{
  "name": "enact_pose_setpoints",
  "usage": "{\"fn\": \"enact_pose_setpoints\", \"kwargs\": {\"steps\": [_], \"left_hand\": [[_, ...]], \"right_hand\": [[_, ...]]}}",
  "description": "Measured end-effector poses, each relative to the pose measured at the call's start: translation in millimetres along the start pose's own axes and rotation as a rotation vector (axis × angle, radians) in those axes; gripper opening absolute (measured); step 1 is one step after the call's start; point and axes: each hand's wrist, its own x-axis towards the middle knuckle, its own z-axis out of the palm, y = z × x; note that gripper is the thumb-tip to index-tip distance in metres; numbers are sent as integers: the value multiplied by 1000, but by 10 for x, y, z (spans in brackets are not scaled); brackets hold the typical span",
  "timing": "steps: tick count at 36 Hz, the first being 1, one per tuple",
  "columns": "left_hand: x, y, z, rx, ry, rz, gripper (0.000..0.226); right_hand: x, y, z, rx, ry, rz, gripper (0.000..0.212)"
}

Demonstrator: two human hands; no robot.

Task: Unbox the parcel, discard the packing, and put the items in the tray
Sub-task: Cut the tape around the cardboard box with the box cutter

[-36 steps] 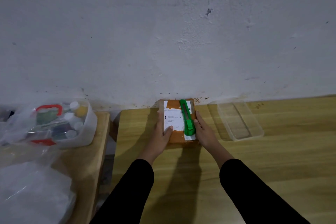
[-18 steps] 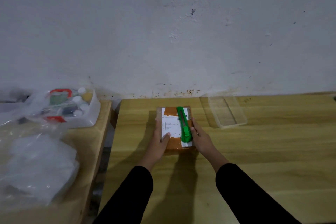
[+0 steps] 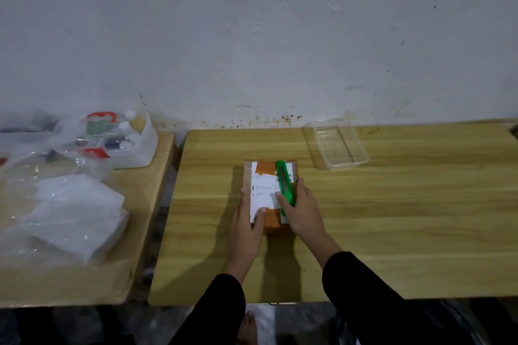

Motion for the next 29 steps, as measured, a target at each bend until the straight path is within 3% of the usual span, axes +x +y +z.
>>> {"fn": "enact_pose_setpoints", "kwargs": {"steps": [8,12,17,22,26,29], "left_hand": [[219,-109,-136,-12,-124,-27,61],[450,34,-336,143,-185,-3,57],[800,93,-423,398,46,-71,46],[709,144,-187,287,266,-142,46],[510,119,-1,103,257,-204,60],[508,127,-5,51,201,-205,64]], "right_hand": [[137,54,-87,-69,4,-34,60],[213,122,-256,-44,47,-49,51],[305,145,-346,230,32,-62,42],[377,141,-375,325,-57,-53,53],[459,132,-368,387,-170,-9,60],[512,132,-371,370,-148,-49,58]]}}
